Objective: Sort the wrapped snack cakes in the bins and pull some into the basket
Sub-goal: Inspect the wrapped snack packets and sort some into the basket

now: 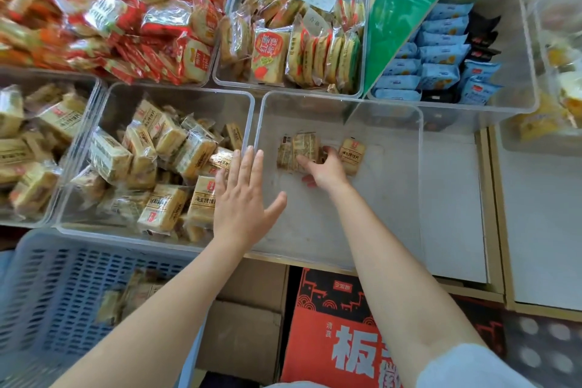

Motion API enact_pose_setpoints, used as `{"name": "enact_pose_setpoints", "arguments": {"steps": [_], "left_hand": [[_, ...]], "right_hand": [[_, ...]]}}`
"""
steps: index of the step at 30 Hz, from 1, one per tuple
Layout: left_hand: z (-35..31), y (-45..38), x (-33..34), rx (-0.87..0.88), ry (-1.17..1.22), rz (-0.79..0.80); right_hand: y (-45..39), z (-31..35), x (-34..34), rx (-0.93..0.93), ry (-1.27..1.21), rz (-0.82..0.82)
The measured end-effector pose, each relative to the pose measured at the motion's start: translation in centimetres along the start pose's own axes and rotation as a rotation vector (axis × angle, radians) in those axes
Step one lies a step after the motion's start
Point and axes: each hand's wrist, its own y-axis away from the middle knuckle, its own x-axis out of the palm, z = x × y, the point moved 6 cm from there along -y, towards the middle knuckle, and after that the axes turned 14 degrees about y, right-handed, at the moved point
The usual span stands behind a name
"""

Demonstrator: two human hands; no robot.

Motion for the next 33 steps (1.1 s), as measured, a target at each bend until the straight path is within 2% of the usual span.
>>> {"name": "enact_pose_setpoints", "arguments": {"steps": [7,9,13,17,21,24,29,33], "left_hand": [[-0.2,0.1,-0.2,0.000,0.024,0.014],[-0.2,0.1,-0.2,0.001,0.036,0.012],[-0.3,0.1,-0.3,0.008,0.072,0.010],[-0.3,0.3,-0.3,0.021,0.098,0.007],[-0.2,1.0,-1.1,0.096,0.199,-0.038],[-0.8,3.1,-2.4,0.122,0.475,-0.070],[-1.7,8.7,-4.5,-0.160,1.357,0.062],[0.5,13.0,-5.7,-0.310,1.511,0.123]], "right_hand": [[0.7,-0.1,-0.2,0.072,0.184,-0.075],[1.1,-0.1,-0.4,0.044,0.226,-0.083],[2.0,-0.6,0.6,-0.019,0.261,-0.010],[3.6,-1.6,2.3,0.090,0.109,0.118],[6.8,-0.8,1.1,0.028,-0.021,0.129],[10.9,0.6,-0.3,-0.115,-0.081,0.161],[18.7,2.5,0.5,-0.259,-0.094,0.237],[23.6,2.0,2.5,-0.280,-0.037,0.244]]}}
